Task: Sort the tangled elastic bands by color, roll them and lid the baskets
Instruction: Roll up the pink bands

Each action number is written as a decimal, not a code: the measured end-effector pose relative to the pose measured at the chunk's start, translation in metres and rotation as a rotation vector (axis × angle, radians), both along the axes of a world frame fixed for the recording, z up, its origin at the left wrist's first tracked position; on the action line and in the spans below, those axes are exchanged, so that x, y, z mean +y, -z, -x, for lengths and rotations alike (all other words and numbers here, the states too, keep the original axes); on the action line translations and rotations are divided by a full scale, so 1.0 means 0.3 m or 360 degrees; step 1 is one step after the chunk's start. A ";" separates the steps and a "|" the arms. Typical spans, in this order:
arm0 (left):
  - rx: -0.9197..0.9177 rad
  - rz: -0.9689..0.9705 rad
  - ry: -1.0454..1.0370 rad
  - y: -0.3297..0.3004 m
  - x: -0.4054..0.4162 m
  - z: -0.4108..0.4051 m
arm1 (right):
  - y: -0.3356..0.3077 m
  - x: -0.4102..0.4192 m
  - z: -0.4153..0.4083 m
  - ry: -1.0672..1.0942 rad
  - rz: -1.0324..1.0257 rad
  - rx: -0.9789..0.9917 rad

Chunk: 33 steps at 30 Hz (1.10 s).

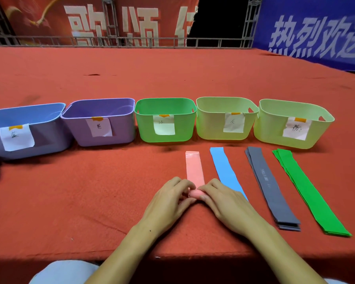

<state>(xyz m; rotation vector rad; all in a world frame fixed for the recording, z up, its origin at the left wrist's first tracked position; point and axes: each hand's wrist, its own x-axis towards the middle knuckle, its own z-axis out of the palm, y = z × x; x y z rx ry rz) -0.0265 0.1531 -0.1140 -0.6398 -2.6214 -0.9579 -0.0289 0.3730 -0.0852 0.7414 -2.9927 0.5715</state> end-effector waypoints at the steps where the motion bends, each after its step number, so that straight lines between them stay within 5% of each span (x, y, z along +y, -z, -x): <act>1: -0.0003 -0.0005 0.0000 -0.002 -0.002 0.000 | -0.002 0.000 -0.003 0.0000 -0.0008 -0.0009; 29: -0.0140 -0.0039 -0.0016 -0.006 -0.005 -0.017 | 0.010 0.017 0.000 -0.0076 -0.0036 0.0135; 33: -0.0061 0.0166 0.0030 -0.008 -0.006 -0.012 | 0.010 0.015 -0.002 -0.0089 -0.0042 0.0168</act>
